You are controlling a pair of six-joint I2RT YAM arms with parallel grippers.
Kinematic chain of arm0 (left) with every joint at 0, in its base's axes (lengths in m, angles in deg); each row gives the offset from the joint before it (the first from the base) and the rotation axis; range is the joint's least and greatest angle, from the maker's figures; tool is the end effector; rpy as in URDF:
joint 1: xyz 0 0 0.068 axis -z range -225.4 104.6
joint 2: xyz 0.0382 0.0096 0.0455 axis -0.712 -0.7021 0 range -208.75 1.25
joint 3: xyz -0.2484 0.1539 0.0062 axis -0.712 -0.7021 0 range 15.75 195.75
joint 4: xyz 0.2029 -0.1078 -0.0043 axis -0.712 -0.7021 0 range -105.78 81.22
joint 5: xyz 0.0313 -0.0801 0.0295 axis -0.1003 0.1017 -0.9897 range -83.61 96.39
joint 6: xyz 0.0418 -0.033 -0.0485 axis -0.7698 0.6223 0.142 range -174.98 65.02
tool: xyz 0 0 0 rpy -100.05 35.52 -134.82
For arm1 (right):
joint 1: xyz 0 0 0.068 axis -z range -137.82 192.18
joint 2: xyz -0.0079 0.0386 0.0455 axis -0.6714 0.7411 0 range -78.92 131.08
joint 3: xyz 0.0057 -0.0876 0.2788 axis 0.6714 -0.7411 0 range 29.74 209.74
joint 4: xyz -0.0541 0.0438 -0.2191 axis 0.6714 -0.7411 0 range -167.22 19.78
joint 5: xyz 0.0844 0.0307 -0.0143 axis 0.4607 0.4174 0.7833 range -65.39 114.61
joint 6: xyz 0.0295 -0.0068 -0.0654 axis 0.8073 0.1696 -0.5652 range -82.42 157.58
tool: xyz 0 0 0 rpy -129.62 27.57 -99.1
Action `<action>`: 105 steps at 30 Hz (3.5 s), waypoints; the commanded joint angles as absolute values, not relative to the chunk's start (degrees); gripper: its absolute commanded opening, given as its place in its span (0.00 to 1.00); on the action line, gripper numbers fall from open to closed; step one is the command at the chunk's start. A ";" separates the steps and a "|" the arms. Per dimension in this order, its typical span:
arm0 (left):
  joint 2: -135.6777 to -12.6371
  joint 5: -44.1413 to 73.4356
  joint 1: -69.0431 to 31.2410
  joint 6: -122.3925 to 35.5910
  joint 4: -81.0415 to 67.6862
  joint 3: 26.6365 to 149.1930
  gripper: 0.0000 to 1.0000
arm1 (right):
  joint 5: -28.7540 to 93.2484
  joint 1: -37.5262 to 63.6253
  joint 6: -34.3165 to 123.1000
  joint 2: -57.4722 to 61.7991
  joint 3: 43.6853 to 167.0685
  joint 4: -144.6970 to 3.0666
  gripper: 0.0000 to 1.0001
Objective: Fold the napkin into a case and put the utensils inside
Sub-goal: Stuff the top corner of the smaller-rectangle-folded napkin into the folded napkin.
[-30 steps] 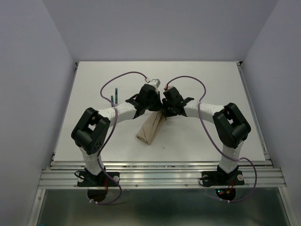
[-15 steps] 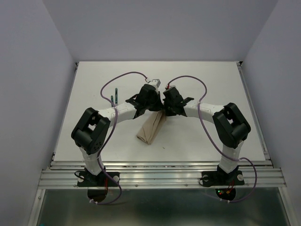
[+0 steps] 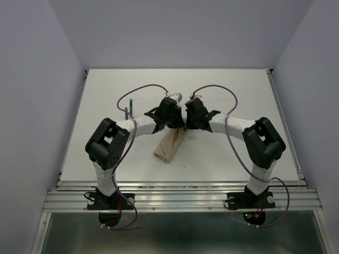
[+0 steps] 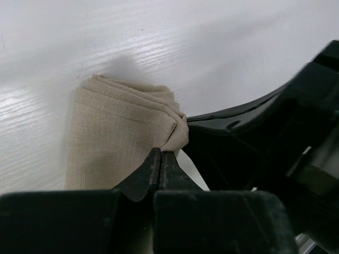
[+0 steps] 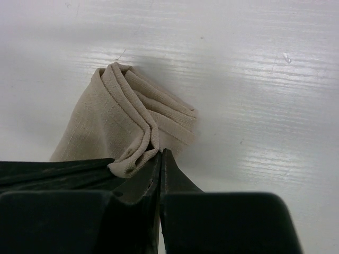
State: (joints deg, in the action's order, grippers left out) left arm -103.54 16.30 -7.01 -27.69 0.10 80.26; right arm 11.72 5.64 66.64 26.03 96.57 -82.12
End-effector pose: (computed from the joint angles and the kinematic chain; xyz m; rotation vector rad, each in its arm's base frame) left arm 0.3114 -0.2599 0.2285 0.3237 2.2092 -0.8412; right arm 0.3143 0.2163 0.2037 -0.0589 2.4288 0.2480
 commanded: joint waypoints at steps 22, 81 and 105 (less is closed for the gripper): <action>-112.74 17.11 -7.08 -29.76 -8.16 88.08 0.00 | 15.55 5.00 69.39 19.87 94.78 -76.29 0.01; -98.07 26.60 -10.50 -31.43 -10.37 82.02 0.18 | 18.01 5.00 68.69 19.34 93.20 -75.49 0.01; -108.70 31.87 -12.27 -28.26 -4.83 86.23 0.00 | 19.16 5.00 68.69 20.05 94.34 -75.49 0.01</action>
State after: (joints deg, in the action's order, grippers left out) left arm -108.22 29.35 -12.49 -28.70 -7.20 83.78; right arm 18.67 5.66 68.69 21.48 92.94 -78.69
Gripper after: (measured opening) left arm 0.022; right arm 0.015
